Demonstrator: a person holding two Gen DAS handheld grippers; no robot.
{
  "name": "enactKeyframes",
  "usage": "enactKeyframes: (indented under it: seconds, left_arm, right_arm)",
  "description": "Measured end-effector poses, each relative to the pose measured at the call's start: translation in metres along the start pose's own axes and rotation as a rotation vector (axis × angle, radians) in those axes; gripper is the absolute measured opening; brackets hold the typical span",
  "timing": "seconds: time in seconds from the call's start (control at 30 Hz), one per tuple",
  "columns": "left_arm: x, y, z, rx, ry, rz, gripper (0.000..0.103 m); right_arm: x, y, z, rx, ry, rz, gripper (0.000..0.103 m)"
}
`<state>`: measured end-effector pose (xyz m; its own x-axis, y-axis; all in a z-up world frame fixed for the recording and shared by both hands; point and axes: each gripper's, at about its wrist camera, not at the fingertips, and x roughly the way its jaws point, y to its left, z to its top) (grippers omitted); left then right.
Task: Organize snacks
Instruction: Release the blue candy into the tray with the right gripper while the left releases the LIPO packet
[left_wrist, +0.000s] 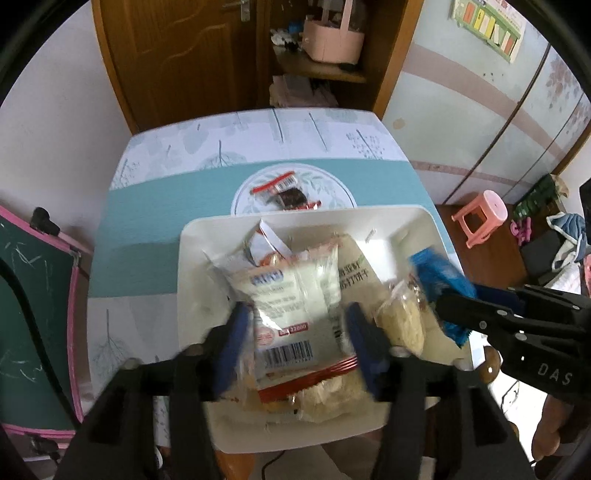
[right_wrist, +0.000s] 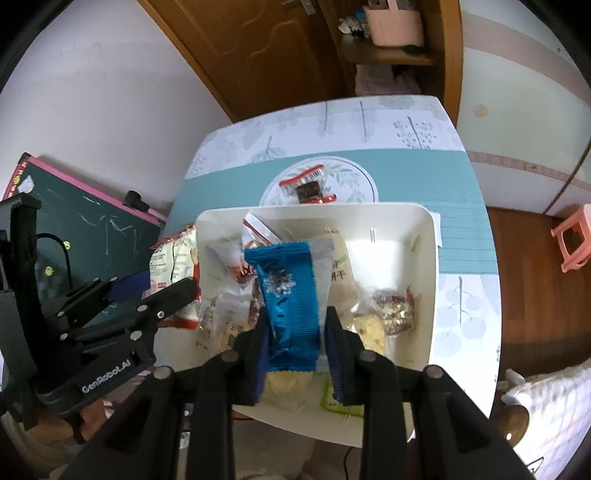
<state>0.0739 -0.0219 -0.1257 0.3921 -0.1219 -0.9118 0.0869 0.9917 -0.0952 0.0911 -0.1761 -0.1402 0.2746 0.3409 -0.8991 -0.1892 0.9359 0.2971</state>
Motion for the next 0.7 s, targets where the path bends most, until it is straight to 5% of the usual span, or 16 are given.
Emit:
enactKeyframes:
  seconds: [0.03,0.07,0.7]
  left_arm:
    - [0.001,0.001,-0.001,-0.003,0.007,0.001,0.085]
    - [0.001,0.001,-0.002,-0.005,0.005,0.0,0.087]
    - [0.001,0.005,-0.003,-0.021,0.017,0.019,0.087]
  right_arm:
    - [0.002,-0.002,-0.001,0.012,0.009,0.001,0.033]
    - [0.002,-0.003,-0.001,0.021,0.013,0.002,0.038]
    - [-0.008,0.004,0.0,0.011,-0.031,-0.038,0.042]
